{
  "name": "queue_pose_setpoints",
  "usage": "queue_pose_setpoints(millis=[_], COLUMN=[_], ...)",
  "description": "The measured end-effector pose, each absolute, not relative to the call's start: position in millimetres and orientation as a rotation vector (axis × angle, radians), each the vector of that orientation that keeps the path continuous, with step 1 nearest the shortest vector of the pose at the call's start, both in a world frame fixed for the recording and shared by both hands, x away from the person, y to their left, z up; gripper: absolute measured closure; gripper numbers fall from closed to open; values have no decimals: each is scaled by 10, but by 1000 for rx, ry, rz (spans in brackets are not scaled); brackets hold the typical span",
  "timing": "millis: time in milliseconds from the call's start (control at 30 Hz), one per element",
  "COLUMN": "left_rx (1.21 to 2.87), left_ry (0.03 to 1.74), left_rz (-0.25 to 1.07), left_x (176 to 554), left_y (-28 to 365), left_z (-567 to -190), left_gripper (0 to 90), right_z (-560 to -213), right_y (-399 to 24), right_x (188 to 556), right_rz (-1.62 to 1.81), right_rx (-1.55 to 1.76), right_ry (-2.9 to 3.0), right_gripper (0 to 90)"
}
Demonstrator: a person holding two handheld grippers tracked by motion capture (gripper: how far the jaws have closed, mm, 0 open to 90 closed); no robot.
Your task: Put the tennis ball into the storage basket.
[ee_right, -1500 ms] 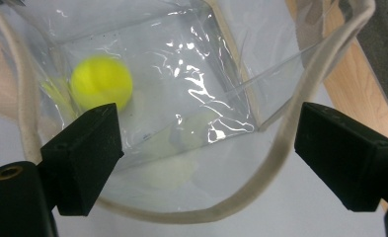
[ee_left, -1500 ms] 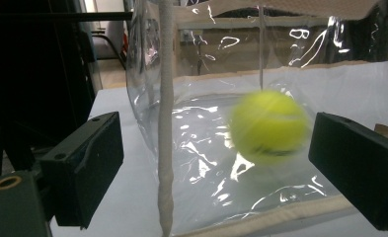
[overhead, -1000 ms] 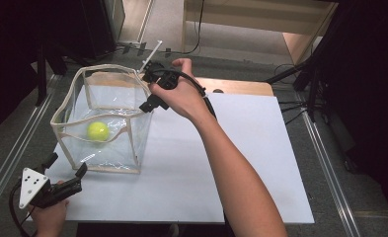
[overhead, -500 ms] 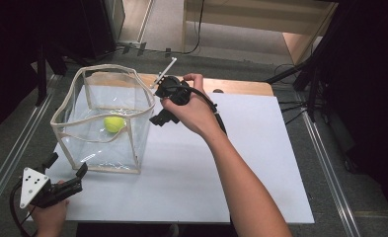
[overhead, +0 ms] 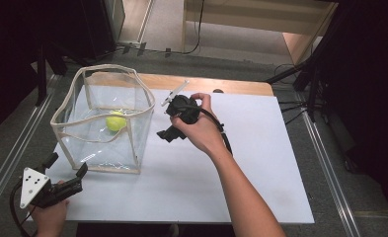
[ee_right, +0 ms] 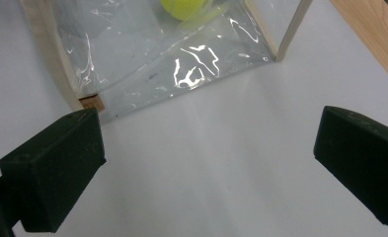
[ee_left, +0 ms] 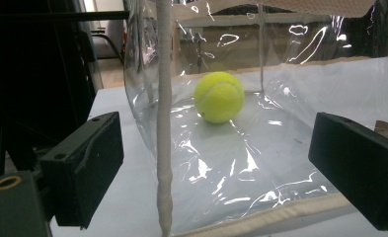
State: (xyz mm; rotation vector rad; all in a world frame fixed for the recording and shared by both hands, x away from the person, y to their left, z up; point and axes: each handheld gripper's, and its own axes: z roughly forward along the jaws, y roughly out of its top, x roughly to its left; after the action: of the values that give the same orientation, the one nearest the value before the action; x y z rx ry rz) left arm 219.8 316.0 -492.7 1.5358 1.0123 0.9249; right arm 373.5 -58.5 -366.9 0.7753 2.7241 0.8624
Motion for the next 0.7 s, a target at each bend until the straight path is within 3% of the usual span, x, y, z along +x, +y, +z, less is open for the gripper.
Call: queue_pose_setpoints(millis=[700], left_rx=[1542], left_ry=[1012], left_rz=[929], left_x=[2192], left_y=[3155], left_z=[-4928], left_gripper=[69], right_z=[-4119], right_y=[-1127], right_x=[3360], right_rz=[995], right_rx=[894], right_ry=[2607], right_gripper=[0])
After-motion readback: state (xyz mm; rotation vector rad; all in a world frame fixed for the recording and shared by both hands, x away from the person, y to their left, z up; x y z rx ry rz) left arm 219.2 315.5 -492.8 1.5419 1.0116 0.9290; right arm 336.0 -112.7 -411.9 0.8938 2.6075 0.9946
